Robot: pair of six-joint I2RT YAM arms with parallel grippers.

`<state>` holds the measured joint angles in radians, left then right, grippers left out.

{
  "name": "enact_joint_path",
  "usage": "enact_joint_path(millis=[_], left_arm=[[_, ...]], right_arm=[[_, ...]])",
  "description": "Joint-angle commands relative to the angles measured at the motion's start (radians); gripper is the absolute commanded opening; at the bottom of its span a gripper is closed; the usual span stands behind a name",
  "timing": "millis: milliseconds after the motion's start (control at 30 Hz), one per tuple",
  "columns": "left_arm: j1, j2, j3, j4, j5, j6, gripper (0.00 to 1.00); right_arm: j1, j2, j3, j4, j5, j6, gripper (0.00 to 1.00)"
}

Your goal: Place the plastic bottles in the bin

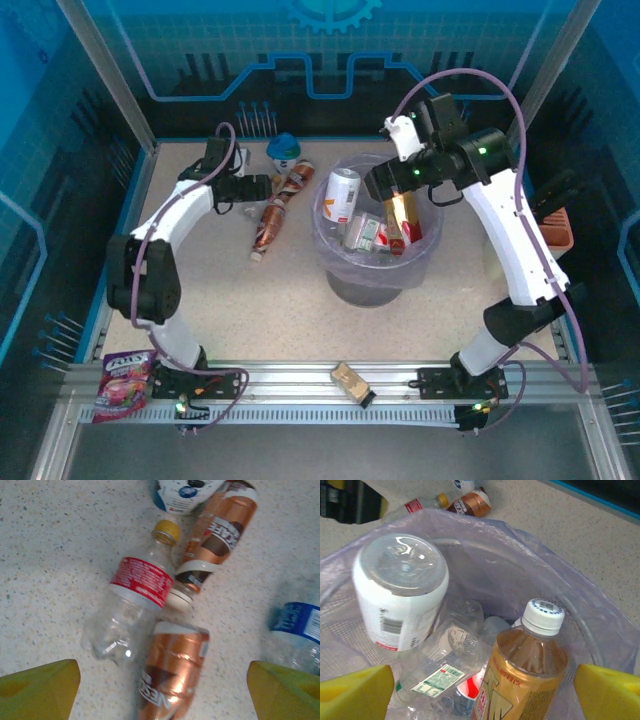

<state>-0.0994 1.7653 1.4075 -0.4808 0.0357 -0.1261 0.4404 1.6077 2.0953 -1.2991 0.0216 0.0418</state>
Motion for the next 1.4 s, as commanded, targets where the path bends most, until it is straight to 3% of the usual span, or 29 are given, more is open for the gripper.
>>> enact_joint_path(millis=[0,400,633,1000,1367], left_arm=[[0.018,0.076,0.064,0.011,0.034,0.057,0.85],[0.032,0.269,0.136,0.002,0.031,0.096,0.81],[0.037,0.321,0.145,-0.036,-0.009,0.085,0.72],[0.037,0.309,0.129,-0.026,-0.014,0.079,0.48],[0.037,0.147,0.175,-0.112,-0.027,0.089,0.45]], right_arm=[[0.001,-0.063,0.020,-0.036,-0.030,0.023,0.93],[-0.108,-0.208,-0.155,0.047,-0.124,0.091,0.92],[-0.115,-0.212,-0.181,0.057,-0.129,0.090,0.92],[-0.124,-0.222,-0.211,0.064,-0.124,0.080,0.92],[-0.149,-0.286,-0.270,0.138,-0.160,0.131,0.92]])
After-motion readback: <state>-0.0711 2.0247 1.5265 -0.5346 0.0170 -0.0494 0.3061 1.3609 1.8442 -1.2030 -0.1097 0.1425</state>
